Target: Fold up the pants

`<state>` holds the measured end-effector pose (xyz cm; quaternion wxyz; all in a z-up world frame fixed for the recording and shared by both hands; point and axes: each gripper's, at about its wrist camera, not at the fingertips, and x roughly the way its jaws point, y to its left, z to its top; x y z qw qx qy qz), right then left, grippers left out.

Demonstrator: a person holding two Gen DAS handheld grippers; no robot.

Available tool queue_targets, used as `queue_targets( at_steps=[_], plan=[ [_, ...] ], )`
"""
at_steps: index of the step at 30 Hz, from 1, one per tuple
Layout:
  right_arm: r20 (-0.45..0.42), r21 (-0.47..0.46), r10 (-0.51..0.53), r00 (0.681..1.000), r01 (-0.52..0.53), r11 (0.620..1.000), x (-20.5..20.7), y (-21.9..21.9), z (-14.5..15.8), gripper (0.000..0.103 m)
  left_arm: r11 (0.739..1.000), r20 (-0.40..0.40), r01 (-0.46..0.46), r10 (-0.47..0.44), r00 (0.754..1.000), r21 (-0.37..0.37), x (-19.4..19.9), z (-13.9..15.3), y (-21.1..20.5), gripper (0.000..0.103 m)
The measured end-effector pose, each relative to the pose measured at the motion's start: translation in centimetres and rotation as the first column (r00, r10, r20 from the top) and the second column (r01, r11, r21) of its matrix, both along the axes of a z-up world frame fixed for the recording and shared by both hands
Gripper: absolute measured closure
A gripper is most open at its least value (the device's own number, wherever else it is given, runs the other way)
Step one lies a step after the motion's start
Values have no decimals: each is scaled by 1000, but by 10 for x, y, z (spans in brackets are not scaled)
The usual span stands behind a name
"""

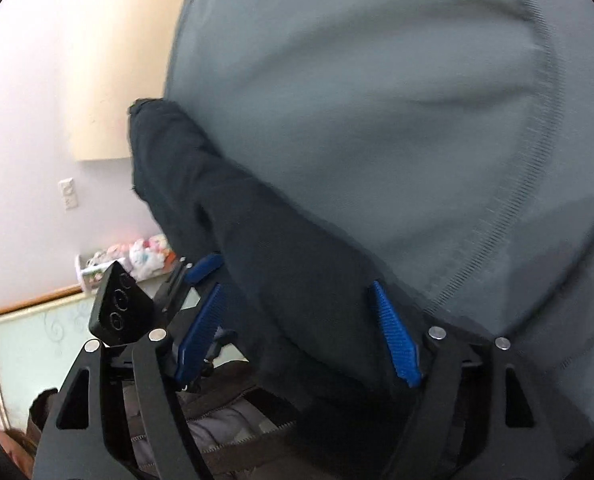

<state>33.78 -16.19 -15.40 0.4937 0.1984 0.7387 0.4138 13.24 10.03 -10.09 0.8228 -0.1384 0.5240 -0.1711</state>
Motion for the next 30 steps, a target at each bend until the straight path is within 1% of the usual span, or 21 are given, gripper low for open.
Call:
queue_targets(
  at_steps=[2,3,6,7,8,11,13,15,17,19,20,21,23,24,25,26,28,29,30],
  plan=[
    [35,44,2,999,-4,999,-5,7,4,26,1000,0,-1,1,1000,4,-2,0,2,5],
    [30,58,8,1000,-10,998,-8,8,3,26,1000,1,-2,2,1000,3,-2,0,2,4],
    [-5,167,-38,999,38,985,-14,2,5,26,1000,2,-6,6,1000,1,1,0,-2,3],
    [-7,212,-55,998,56,976,-15,-1,8,26,1000,4,-9,9,1000,-1,1,0,-2,2],
    [-13,275,-84,996,84,958,-18,-5,14,26,1000,5,-11,11,1000,0,0,-1,-2,2],
    [-30,381,-137,990,138,914,-27,-10,20,26,1000,10,-20,20,1000,0,1,-3,-2,2],
    [-45,378,-169,985,174,909,-25,-12,15,26,1000,10,-24,24,1000,0,2,-3,-2,2],
    [-90,322,-234,968,250,913,-19,-13,2,26,1000,12,-26,26,1000,-2,2,-3,-2,2],
    [-127,274,-277,952,302,913,-10,-13,-7,26,1000,14,-23,23,1000,4,3,-3,-1,2],
    [-143,239,-305,941,332,912,-3,-14,-13,26,1000,17,-23,23,1000,8,1,-3,-1,2],
    [-135,226,-314,940,338,913,-1,-11,-13,26,1000,18,-24,24,1000,9,0,-3,-2,2],
    [-129,221,-318,939,340,914,0,-9,-12,26,1000,19,-24,24,1000,10,-2,-2,-3,2],
    [-118,263,-320,940,340,903,2,-12,-9,26,1000,19,-25,25,1000,9,-3,-3,-3,2],
    [-117,307,-347,931,366,879,1,-19,-4,26,1000,20,-27,27,999,7,-3,-3,-5,2],
    [-114,355,-387,915,401,844,2,-30,1,26,1000,21,-29,29,999,6,-4,-3,-5,2],
    [-107,388,-418,902,425,818,3,-41,6,26,999,23,-31,31,999,7,-3,-3,-4,2],
    [-82,496,-503,860,473,728,5,-58,13,28,999,25,-35,35,999,12,-4,-3,-5,2],
    [-68,509,-523,849,481,714,4,-62,15,29,999,26,-35,34,999,17,-4,-4,-6,2],
    [-39,481,-533,845,483,732,4,-63,16,29,999,26,-34,33,999,23,-4,-4,-7,2]
  ],
)
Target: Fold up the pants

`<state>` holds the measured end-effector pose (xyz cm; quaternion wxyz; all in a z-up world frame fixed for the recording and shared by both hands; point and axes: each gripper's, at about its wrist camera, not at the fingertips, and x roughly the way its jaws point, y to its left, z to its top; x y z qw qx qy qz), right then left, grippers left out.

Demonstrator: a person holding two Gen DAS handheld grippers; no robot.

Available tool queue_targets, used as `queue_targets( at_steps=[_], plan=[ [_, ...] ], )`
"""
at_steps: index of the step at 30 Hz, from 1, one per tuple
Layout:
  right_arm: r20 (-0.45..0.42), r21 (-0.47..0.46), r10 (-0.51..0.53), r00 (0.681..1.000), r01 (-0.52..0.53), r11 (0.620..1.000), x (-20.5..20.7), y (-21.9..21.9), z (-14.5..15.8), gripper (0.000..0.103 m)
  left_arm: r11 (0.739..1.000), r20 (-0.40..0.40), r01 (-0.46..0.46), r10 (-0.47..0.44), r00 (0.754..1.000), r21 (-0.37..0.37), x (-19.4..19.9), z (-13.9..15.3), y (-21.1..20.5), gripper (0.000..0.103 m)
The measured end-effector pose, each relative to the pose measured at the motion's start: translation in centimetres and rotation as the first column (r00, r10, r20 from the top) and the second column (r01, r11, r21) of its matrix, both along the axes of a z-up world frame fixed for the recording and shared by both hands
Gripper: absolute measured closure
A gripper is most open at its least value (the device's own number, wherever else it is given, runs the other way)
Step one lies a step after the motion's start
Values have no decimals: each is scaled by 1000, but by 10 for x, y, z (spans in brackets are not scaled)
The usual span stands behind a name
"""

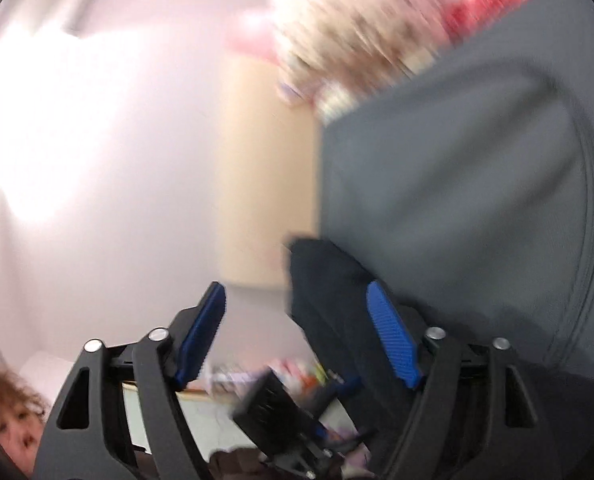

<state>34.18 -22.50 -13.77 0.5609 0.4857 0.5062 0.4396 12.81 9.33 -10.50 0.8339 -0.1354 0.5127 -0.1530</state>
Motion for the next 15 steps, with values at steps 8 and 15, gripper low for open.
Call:
queue_targets(
  at_steps=[8,15],
  plan=[
    [-72,-376,100,992,-120,919,14,15,0,27,1000,-4,1,-1,1000,0,0,1,-4,2],
    [-255,-360,473,844,-537,763,18,85,-28,23,1000,-2,2,-2,1000,1,1,2,-3,2]
  ],
)
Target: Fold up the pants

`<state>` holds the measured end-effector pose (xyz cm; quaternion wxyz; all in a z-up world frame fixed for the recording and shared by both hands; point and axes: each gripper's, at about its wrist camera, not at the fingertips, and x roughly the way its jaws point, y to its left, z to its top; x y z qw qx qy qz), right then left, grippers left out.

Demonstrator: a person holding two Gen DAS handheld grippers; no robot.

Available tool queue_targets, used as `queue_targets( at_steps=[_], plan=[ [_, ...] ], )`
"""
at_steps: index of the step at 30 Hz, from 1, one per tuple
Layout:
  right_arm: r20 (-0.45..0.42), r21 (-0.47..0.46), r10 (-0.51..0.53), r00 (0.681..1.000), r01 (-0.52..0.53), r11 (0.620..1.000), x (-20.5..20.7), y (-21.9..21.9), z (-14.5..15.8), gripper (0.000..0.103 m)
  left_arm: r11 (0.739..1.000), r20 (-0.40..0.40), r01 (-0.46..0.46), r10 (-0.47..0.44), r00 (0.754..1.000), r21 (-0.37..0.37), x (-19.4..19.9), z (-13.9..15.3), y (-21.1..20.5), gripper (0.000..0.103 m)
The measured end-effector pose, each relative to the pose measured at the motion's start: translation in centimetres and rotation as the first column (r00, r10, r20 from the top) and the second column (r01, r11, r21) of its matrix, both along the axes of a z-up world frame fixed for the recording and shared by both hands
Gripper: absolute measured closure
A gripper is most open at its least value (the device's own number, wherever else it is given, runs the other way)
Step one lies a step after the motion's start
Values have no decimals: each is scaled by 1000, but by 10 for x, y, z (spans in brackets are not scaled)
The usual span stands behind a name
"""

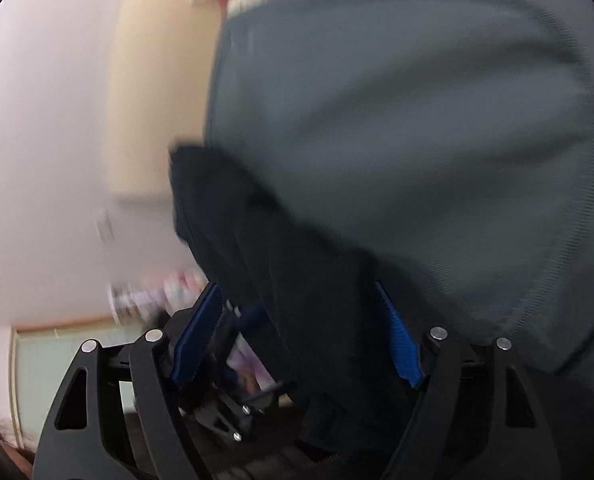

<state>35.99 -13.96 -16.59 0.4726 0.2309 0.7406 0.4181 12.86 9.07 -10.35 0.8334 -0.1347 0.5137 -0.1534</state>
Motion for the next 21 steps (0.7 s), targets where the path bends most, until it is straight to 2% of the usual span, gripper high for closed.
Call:
queue_targets(
  at_steps=[2,4,6,7,8,9,11,15,16,17,18,19,20,21],
  plan=[
    [-37,-8,-10,999,10,1000,3,10,-10,24,1000,1,1,-1,1000,4,0,0,-1,2],
    [-39,31,-104,994,105,994,7,9,-10,30,1000,3,0,0,1000,5,-1,0,-1,2],
    [-5,87,-197,980,197,977,10,-2,-6,39,1000,5,-2,2,1000,2,-2,0,-2,2],
    [1,138,-264,964,261,955,11,-14,-5,44,1000,7,-2,2,1000,0,-3,0,-1,2],
    [-26,193,-331,943,329,924,11,-27,-6,59,1000,9,-1,1,1000,1,-4,-1,-1,2],
    [-58,246,-387,920,388,888,9,-41,-5,65,1000,12,0,0,1000,4,-4,-1,-1,2],
    [-58,330,-467,882,459,825,10,-60,-1,69,1000,17,2,-2,1000,14,-6,-2,-3,2],
    [-7,392,-518,855,479,786,8,-68,11,69,999,17,4,-4,1000,33,-5,-2,-6,2],
    [1,423,-551,835,499,757,7,-72,17,70,999,16,3,-3,1000,34,-4,-2,-6,2],
    [19,470,-601,799,524,711,6,-81,24,70,999,15,2,-2,1000,32,-4,-2,-6,2],
    [41,495,-630,775,532,687,6,-89,33,70,1000,14,1,-1,1000,30,-4,-1,-5,2],
    [78,497,-648,758,534,684,5,-93,41,70,1000,14,1,-2,1000,27,-4,0,-5,2],
    [120,472,-640,759,524,709,3,-90,47,70,1000,13,2,-2,1000,24,-4,0,-4,2],
    [157,425,-606,780,501,754,4,-89,50,69,1000,13,1,-1,1000,19,-4,1,-4,2]
  ],
)
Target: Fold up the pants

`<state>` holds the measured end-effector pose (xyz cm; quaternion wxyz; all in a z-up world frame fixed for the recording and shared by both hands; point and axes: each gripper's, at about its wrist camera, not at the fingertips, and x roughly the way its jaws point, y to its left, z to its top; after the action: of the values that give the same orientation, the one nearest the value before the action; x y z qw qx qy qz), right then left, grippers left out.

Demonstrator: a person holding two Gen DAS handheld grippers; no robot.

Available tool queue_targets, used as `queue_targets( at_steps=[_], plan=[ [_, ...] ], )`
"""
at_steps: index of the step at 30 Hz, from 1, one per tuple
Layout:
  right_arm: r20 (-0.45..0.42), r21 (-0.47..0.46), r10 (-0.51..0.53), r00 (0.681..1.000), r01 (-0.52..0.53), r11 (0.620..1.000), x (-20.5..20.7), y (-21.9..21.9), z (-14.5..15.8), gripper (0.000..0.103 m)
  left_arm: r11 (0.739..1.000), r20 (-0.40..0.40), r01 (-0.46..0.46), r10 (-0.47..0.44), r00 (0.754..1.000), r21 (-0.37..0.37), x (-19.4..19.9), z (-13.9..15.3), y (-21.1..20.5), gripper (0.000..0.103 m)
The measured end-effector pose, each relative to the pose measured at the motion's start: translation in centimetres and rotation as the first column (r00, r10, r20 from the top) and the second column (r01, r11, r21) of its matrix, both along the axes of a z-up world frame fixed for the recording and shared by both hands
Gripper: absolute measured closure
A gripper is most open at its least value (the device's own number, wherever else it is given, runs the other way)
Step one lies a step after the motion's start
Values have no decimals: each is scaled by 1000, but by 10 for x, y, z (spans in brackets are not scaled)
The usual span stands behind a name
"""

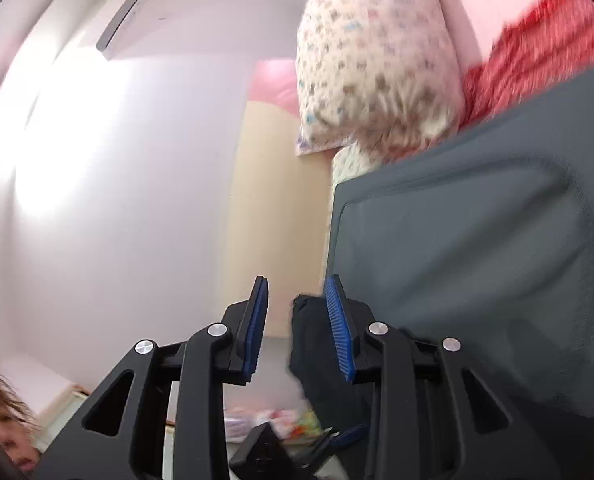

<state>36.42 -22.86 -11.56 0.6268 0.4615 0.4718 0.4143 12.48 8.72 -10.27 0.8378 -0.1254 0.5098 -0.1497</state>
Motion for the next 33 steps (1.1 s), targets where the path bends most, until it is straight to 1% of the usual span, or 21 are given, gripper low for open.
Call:
queue_targets(
  at_steps=[1,2,3,4,6,9,11,13,14,15,18,19,20,21,23,24,26,28,30,32,33],
  plan=[
    [-19,-67,35,999,-37,997,1,4,-1,69,1000,-2,-4,4,1000,-8,0,0,1,2],
    [-59,-170,68,996,-77,982,0,14,-7,69,1000,-4,-7,7,1000,-11,0,0,2,2],
    [-109,-274,90,990,-117,955,4,20,-12,69,1000,-5,-9,9,1000,-11,1,0,2,2],
    [-154,-327,112,982,-158,932,10,28,-18,69,1000,-6,-10,10,1000,-8,1,0,2,2],
    [-217,-352,176,960,-245,903,14,43,-27,69,1000,-7,-8,8,1000,0,0,1,1,2],
    [-255,-356,263,931,-343,869,25,70,-28,69,1000,-7,-4,3,1000,-5,-1,1,4,2],
    [-275,-396,329,903,-418,818,28,87,-32,69,1000,-7,-5,5,1000,-9,0,2,4,2],
    [-278,-454,395,876,-482,749,19,103,-32,70,1000,-8,-6,6,1000,-5,1,2,2,2],
    [-269,-477,404,874,-485,733,14,106,-29,86,1000,-8,-7,7,1000,-4,2,1,0,2],
    [-266,-489,403,875,-483,726,11,105,-30,94,1000,-7,-7,7,1000,-5,2,1,0,2],
    [-240,-430,309,920,-386,816,16,85,-28,96,1000,-3,-11,11,1000,-17,-1,2,3,2],
    [-213,-413,279,936,-345,843,16,77,-25,97,1000,-2,-13,13,1000,-19,-1,2,4,2],
    [-162,-380,240,957,-285,880,16,67,-21,97,1000,-1,-13,13,1000,-19,-2,2,7,2],
    [-131,-355,218,967,-251,900,16,62,-19,99,1000,-1,-13,13,1000,-18,-2,2,7,2],
    [-79,-300,127,989,-145,943,14,46,-18,101,1000,3,-11,11,1000,-13,-3,2,8,2],
    [-76,-315,88,993,-108,943,15,46,-23,101,1000,4,-10,10,1000,-11,-3,2,7,2],
    [-53,-425,34,998,-53,904,15,48,-33,101,1000,5,-10,10,1000,-3,-3,2,5,2],
    [-7,-490,11,1000,-13,871,9,50,-33,101,1000,0,-11,11,1000,-3,-4,2,5,2],
    [37,-477,-25,999,40,878,8,45,-24,101,1000,-2,-14,14,1000,-14,-4,4,6,2],
    [52,-436,-42,998,60,898,9,30,0,101,999,-6,-27,26,1000,-37,-5,8,10,2],
    [78,-413,-44,996,72,908,5,22,11,101,998,-10,-36,35,999,-51,-5,10,14,2]
  ],
)
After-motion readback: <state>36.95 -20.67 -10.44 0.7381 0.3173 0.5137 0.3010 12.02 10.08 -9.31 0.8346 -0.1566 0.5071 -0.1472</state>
